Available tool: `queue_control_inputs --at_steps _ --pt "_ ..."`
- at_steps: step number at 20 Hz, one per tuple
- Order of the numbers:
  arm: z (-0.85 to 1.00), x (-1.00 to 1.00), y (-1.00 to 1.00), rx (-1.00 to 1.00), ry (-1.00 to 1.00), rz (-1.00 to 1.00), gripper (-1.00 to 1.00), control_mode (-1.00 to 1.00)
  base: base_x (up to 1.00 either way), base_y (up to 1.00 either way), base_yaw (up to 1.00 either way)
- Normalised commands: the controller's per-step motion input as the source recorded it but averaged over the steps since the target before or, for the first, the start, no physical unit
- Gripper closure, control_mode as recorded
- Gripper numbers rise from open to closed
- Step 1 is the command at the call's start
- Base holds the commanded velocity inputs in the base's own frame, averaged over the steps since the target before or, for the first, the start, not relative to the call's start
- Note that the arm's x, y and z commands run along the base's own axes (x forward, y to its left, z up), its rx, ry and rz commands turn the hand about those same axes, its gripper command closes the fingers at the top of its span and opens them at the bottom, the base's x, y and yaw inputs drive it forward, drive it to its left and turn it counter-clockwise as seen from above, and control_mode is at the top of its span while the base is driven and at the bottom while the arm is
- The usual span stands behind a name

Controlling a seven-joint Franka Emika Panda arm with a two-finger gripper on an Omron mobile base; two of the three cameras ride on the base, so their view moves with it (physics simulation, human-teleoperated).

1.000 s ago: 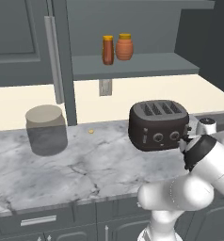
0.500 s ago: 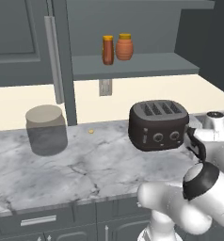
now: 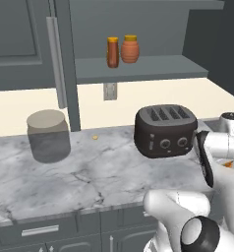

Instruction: Pick the jam and honey bottle from the counter and place them in the cabinets closest to them.

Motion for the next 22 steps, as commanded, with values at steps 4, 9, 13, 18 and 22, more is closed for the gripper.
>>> queue_control_inputs --at_steps 4,9,13,18,22 --pt "0.48 -0.48 0.3 -0.04 0.0 0.0 1.0 -1.0 0.0 0.0 0.0" --pt "0.59 -0.47 0.44 -0.02 0.0 0.01 1.0 -1.0 0.0 0.0 0.0" --pt "0.58 -0.56 0.43 0.0 0.0 0.01 1.0 -1.0 0.0 0.0 0.0" --pt "0.53 -0.67 0.31 0.01 0.0 0.04 1.0 -1.0 0.0 0.0 0.0" --pt "0.5 -0.67 0.34 0.01 0.0 0.04 1.0 -1.0 0.0 0.0 0.0"
